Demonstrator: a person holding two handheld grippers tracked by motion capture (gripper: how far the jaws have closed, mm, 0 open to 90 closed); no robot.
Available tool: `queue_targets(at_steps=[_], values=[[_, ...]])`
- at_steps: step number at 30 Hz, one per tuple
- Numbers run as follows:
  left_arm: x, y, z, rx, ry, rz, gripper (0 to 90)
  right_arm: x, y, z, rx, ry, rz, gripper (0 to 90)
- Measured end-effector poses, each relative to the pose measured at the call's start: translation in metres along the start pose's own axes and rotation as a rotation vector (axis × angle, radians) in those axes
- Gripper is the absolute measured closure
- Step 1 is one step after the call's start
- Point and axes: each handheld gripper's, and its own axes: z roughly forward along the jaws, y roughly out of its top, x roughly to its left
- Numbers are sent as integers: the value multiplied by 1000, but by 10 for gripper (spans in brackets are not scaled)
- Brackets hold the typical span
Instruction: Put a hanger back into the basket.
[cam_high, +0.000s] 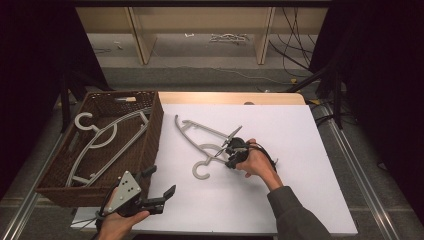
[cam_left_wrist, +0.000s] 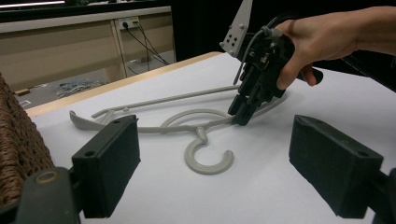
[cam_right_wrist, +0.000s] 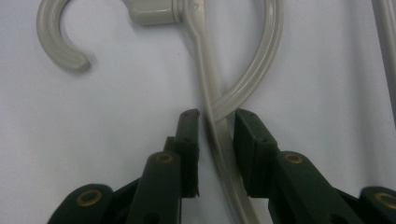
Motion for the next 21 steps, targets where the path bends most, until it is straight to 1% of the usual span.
queue_targets(at_steps=[6, 7, 10, 11, 12, 13, 14, 16, 18, 19, 20, 21], values=[[0, 0, 0, -1, -2, 3, 165, 1, 1, 0, 4, 0, -46, 773], [0, 0, 0, -11, -7, -2, 165, 2, 1, 0, 4, 4, -49, 778], [0, 0, -1, -6, -4, -7, 166, 4, 1, 0, 6, -2, -91, 800], [1, 1, -1, -4, -4, 0, 166, 4, 1, 0, 4, -6, -107, 808], [2, 1, -1, -16, -9, -2, 166, 5, 1, 0, 4, -3, -111, 813], [2, 1, -3, -8, -2, -1, 167, 4, 1, -1, 3, 2, -119, 816], [3, 1, -3, -10, 0, -2, 168, 5, 0, -1, -4, -1, -131, 818], [5, 2, -4, -9, 1, -4, 171, 5, -1, -2, -5, 9, -154, 820], [6, 2, -4, -17, 2, -7, 174, 6, -2, -3, -4, 7, -166, 820], [6, 2, -3, -23, -5, -3, 183, 6, -3, -4, -1, 5, -181, 820], [7, 4, -4, -9, -6, 12, 206, 7, -5, -5, -4, 7, -188, 821], [7, 5, -3, -14, -9, 7, 226, 8, -6, -7, -6, 9, -190, 821]])
